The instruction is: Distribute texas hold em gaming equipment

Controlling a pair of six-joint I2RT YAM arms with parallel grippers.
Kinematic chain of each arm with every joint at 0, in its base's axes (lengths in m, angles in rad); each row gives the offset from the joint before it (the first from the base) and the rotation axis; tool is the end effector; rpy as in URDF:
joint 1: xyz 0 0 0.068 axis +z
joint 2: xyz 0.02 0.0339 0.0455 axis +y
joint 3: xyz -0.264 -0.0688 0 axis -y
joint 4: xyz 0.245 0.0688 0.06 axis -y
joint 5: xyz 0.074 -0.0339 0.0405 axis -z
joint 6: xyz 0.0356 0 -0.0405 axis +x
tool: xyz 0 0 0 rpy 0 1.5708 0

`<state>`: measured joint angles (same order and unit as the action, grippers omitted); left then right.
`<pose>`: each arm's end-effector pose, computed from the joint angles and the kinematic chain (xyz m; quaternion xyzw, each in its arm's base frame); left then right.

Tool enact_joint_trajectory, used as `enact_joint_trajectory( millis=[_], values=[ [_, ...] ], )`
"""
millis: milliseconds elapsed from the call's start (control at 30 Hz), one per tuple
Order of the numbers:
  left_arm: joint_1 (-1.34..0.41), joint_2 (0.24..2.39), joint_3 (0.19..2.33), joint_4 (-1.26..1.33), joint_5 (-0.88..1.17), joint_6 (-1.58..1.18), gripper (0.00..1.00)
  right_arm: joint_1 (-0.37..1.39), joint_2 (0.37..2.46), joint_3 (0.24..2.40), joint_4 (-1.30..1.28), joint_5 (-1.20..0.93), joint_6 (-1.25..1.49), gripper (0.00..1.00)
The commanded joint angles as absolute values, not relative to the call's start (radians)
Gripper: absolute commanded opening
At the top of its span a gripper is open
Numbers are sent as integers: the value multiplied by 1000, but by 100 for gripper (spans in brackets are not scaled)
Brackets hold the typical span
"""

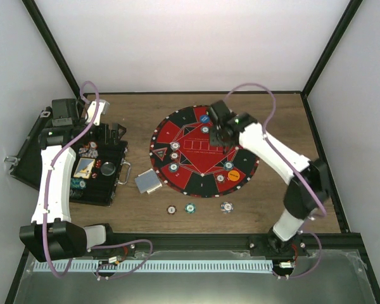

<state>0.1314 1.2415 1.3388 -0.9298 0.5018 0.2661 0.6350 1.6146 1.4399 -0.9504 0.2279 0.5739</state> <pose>0.2436 0.0149 0.3690 0.1502 0.8954 -0.1580 0.3884 0.2705 0.1893 0.2957 -0.0045 0.9693 0.0335 0.2437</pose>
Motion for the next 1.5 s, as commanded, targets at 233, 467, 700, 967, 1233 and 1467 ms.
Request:
enact_joint_trajectory(
  millis=[233,467,700,967,1233,1467],
  values=[
    [137,1223,1353,-954,508,272,100,395,2068,1910,-878,212,391,34],
    [137,1234,1353,-948,505,273,100,321,2226,1981,-855,156,373,34],
    [137,1242,1354,-947,496,273,100,305,2334,2024,-842,136,364,34],
    [137,1246,1355,-946,487,278,100,294,2418,2083,-846,113,358,35],
    [139,1246,1353,-946,482,283,100,292,2434,2083,-846,111,351,47],
    [138,1240,1355,-953,483,286,100,293,2375,2080,-867,127,353,66]
  ],
)
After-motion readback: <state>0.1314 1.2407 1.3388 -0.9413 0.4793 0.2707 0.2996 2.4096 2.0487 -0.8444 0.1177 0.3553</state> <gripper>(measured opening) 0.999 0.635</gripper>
